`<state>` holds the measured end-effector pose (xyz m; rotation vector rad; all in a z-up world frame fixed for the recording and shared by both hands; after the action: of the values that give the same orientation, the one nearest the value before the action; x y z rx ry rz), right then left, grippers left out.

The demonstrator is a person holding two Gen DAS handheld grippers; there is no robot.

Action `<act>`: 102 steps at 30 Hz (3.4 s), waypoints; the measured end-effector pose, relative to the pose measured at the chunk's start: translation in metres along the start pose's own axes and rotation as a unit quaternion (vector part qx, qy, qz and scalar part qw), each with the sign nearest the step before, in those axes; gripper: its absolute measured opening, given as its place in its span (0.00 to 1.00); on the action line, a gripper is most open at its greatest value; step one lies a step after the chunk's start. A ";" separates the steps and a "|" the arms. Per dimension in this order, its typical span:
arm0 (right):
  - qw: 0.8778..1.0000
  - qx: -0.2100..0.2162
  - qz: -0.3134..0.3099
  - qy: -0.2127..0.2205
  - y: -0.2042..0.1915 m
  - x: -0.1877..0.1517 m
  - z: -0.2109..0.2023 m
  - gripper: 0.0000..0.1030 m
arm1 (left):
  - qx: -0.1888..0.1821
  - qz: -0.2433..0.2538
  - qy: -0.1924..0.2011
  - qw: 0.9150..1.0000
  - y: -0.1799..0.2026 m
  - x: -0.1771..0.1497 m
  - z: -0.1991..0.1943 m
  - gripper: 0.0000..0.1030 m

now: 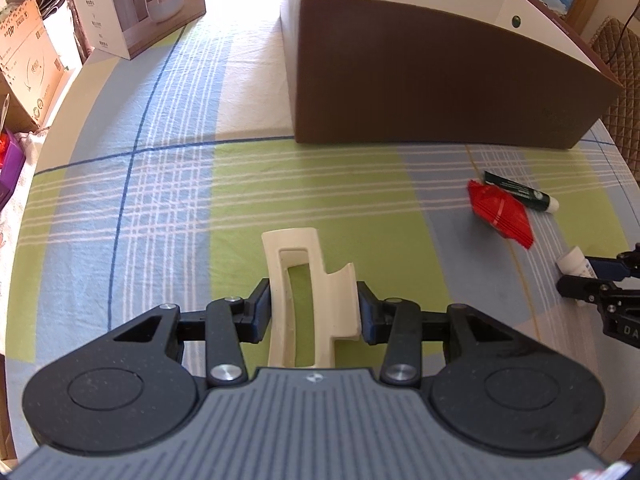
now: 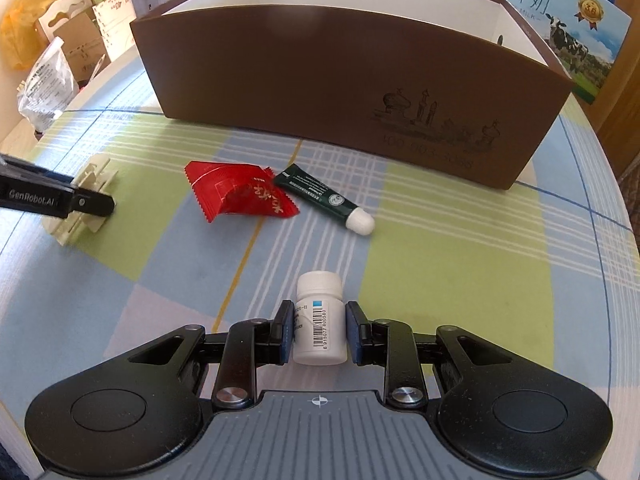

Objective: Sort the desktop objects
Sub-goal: 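Grasp the white hair clip with the left gripper while the right gripper grasps the white pill bottle, then carry the hair clip and pill bottle with both grippers over the box, then lower both grippers into the box and open them to release the items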

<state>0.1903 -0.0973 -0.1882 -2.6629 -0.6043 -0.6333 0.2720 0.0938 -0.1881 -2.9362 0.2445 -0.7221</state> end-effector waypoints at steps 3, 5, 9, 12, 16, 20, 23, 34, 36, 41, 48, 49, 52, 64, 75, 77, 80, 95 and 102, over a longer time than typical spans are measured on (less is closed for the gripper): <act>1.000 0.010 0.014 0.000 0.004 0.000 -0.001 0.24 | -0.009 0.001 -0.001 1.000 0.007 -0.004 -0.006 0.36; 1.000 0.016 0.019 0.002 0.006 -0.001 -0.003 0.24 | -0.011 0.005 0.001 1.000 0.012 -0.006 -0.011 0.36; 0.999 0.023 0.023 0.005 0.011 -0.001 -0.008 0.24 | -0.015 0.001 0.004 1.000 0.020 -0.006 -0.021 0.36; 0.999 0.032 0.024 0.009 0.014 -0.001 -0.013 0.24 | -0.015 -0.002 0.008 1.000 0.026 -0.005 -0.029 0.36; 0.999 0.045 0.020 0.018 0.016 0.004 -0.020 0.24 | -0.017 -0.010 0.018 1.000 0.033 0.000 -0.043 0.36; 0.998 0.057 0.012 0.035 0.017 0.014 -0.031 0.24 | -0.021 -0.016 0.035 0.999 0.039 0.008 -0.060 0.36; 0.997 0.064 0.006 0.048 0.017 0.022 -0.039 0.24 | -0.024 -0.019 0.050 0.998 0.043 0.016 -0.072 0.36; 0.991 0.087 -0.015 0.105 0.017 0.077 -0.066 0.24 | -0.039 -0.015 0.103 0.994 0.052 0.069 -0.101 0.36; 0.989 0.091 -0.017 0.117 0.019 0.093 -0.069 0.24 | -0.040 -0.013 0.114 0.993 0.052 0.085 -0.103 0.36; 0.986 0.085 -0.028 0.142 0.028 0.134 -0.069 0.24 | -0.039 -0.008 0.136 0.990 0.050 0.128 -0.099 0.36; 0.986 0.078 -0.012 0.143 0.052 0.194 -0.040 0.24 | -0.034 0.007 0.125 0.992 0.051 0.194 -0.063 0.36; 0.987 0.077 -0.006 0.141 0.057 0.203 -0.034 0.24 | -0.033 0.005 0.120 0.992 0.051 0.203 -0.055 0.36; 0.989 0.066 0.012 0.134 0.076 0.225 -0.016 0.24 | -0.027 0.009 0.110 0.993 0.052 0.227 -0.032 0.36; 0.993 0.027 0.039 0.107 0.131 0.271 0.035 0.24 | -0.005 0.026 0.063 0.998 0.056 0.277 0.054 0.36; 0.994 0.024 0.058 0.086 0.150 0.277 0.060 0.24 | 0.012 0.048 0.050 0.997 0.065 0.290 0.090 0.35; 0.994 0.022 0.060 0.084 0.152 0.278 0.063 0.24 | 0.013 0.049 0.050 0.997 0.066 0.291 0.091 0.35; 0.994 0.022 0.060 0.083 0.155 0.279 0.065 0.24 | 0.013 0.051 0.051 0.997 0.066 0.292 0.092 0.36; 0.995 0.009 0.042 0.094 0.153 0.275 0.060 0.58 | 0.001 0.046 0.068 0.997 0.060 0.286 0.067 0.62; 0.993 0.024 0.015 0.113 0.137 0.263 0.031 0.87 | 0.007 0.042 0.099 0.994 0.057 0.277 0.034 0.79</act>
<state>0.4786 -0.1169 -0.1162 -2.5043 -0.5076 -0.8832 0.5225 -0.0104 -0.1013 -2.8217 0.3761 -0.9996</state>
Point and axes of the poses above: each gripper's, at about its wrist camera, not at the fingertips, and z roughly the way its jaws point, y to its right, x to its top, the point moved 5 cm from there along z, roughly the way its jaws point, and after that the axes turned 13 degrees about x, right-handed, at the moved point
